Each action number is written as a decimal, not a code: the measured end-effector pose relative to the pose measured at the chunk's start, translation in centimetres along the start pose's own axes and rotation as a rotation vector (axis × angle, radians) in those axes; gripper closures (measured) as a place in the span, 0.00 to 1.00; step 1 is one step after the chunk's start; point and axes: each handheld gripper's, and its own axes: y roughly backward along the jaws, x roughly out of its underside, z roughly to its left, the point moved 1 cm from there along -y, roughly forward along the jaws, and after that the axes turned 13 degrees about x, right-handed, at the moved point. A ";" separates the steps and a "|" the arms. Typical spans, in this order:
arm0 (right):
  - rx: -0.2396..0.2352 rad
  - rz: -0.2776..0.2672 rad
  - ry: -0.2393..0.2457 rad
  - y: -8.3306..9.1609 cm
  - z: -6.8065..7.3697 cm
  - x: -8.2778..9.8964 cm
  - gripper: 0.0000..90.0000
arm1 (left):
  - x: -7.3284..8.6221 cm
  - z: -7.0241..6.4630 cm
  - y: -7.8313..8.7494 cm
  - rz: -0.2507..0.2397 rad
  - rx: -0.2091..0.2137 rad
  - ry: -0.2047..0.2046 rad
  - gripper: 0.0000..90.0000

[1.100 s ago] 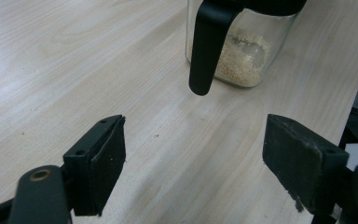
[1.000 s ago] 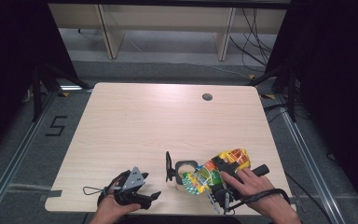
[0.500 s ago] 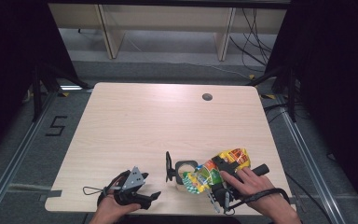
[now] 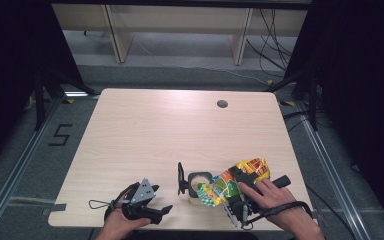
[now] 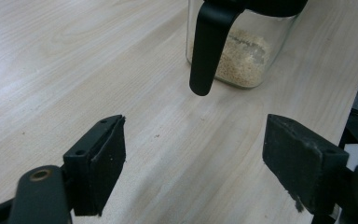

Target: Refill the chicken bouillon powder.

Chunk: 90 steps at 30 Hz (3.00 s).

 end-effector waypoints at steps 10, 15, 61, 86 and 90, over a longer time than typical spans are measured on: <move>0.000 0.000 -0.008 0.0 0.0 0.1 0.45 | 0.0 -0.2 0.0 -0.007 0.000 0.022 0.23; 0.001 -0.026 0.000 -0.3 0.0 0.2 0.45 | -0.1 -0.1 0.0 -0.010 -0.005 0.017 0.23; 0.005 0.009 0.024 0.0 0.1 -0.4 0.45 | -0.2 0.0 -0.1 0.006 -0.008 0.009 0.23; 0.001 -0.008 0.020 0.1 0.1 -1.0 0.45 | -0.1 0.0 -0.1 0.012 -0.011 0.009 0.23; 0.008 -0.016 0.047 -0.1 0.1 -1.2 0.45 | -0.1 0.1 0.0 0.017 -0.006 0.002 0.23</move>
